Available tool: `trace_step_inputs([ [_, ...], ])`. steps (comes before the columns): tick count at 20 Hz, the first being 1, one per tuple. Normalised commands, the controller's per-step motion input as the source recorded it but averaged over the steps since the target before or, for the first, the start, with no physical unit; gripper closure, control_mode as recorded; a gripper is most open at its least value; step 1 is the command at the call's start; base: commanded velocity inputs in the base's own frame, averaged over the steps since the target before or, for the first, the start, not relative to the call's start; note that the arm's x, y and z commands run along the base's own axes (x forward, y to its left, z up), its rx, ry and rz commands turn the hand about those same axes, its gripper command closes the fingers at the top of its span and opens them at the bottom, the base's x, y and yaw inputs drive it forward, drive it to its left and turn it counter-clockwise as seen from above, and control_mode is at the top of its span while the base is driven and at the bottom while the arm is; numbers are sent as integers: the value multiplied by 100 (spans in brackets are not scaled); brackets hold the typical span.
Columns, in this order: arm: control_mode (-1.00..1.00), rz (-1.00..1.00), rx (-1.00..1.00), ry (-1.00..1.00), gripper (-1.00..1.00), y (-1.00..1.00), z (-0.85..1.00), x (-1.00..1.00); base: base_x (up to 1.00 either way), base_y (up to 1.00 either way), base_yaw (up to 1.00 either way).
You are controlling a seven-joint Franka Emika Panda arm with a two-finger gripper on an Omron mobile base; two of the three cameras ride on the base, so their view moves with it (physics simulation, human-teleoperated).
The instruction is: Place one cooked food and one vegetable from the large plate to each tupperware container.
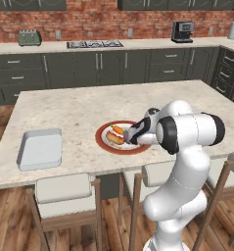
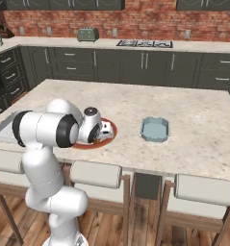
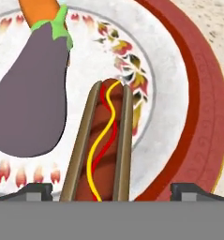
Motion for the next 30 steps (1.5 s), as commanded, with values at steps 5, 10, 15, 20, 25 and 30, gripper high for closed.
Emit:
trace_step_inputs([
  [5, -100, 3, 0, 0, -100, 0, -51, 37, 0, 0, 0],
  [10, -100, 1, 0, 9, 100, 1, -24, 20, 0, 0, 0],
  [15, -100, 0, 0, 23, 100, 0, -3, 0, 0, 0, 0],
  [20, -100, 0, 0, 5, 100, -13, 33, -46, 0, 0, 0],
  [25, -100, -1, 0, 0, 100, -35, 60, -21, 0, 0, 0],
  [30, -100, -4, 0, -2, 100, -67, 63, -1, 0, 0, 0],
])
